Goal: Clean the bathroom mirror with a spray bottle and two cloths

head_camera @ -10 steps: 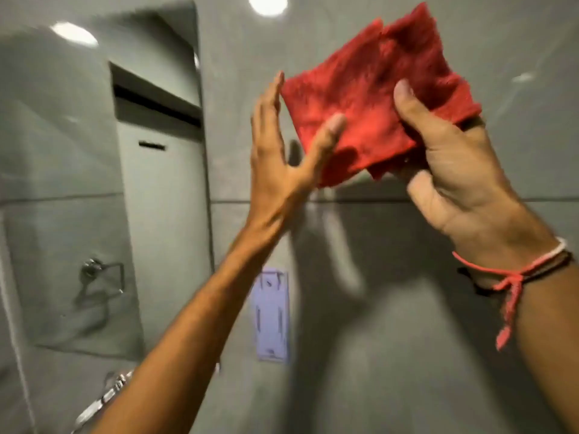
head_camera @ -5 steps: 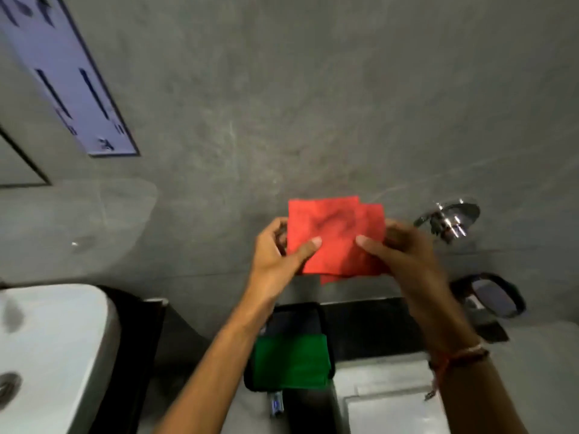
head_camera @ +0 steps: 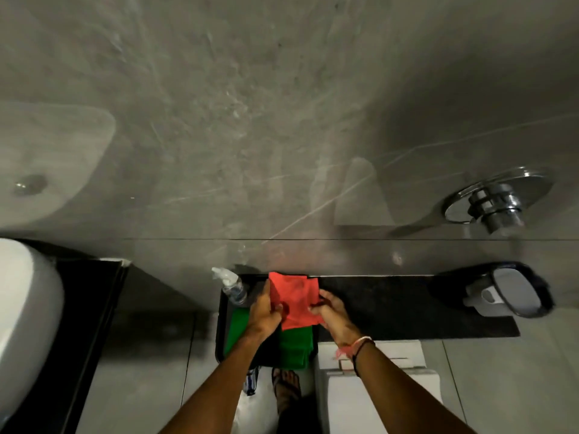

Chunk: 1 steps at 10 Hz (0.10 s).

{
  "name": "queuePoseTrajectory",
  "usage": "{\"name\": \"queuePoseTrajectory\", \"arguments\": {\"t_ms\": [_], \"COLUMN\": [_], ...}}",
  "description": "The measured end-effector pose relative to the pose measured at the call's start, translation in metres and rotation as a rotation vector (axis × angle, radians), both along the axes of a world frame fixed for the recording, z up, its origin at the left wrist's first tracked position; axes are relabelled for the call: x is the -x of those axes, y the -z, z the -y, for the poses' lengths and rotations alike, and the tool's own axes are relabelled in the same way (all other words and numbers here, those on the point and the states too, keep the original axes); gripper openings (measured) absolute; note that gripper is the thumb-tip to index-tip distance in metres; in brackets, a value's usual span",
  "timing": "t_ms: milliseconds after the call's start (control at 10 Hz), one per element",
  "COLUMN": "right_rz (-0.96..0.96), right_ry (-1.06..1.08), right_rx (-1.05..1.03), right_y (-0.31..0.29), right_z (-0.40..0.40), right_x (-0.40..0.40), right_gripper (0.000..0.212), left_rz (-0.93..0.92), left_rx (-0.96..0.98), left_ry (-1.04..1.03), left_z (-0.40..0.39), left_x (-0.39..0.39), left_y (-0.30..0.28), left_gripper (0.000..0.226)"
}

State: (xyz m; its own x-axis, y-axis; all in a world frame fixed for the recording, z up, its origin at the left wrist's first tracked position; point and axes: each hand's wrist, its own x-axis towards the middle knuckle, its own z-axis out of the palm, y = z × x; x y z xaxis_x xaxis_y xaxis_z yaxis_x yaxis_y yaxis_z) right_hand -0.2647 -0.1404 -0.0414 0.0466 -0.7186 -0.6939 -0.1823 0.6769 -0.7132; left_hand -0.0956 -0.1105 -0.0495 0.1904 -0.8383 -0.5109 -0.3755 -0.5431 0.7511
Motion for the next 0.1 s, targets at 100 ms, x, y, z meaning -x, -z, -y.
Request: {"name": "queuePoseTrajectory", "arguments": {"t_ms": [100], "right_rz": [-0.245], "right_ry": [-0.201], "right_rx": [0.216], "right_y": [-0.0114], "right_z": [0.0011], "right_x": [-0.0014], "right_gripper": [0.06], "left_rz": [0.144], "left_rx": [0.094], "left_ry": [0.11], "left_z": [-0.0048], "left_x": [0.0042], "left_y": [-0.014], "left_gripper": [0.063]}}
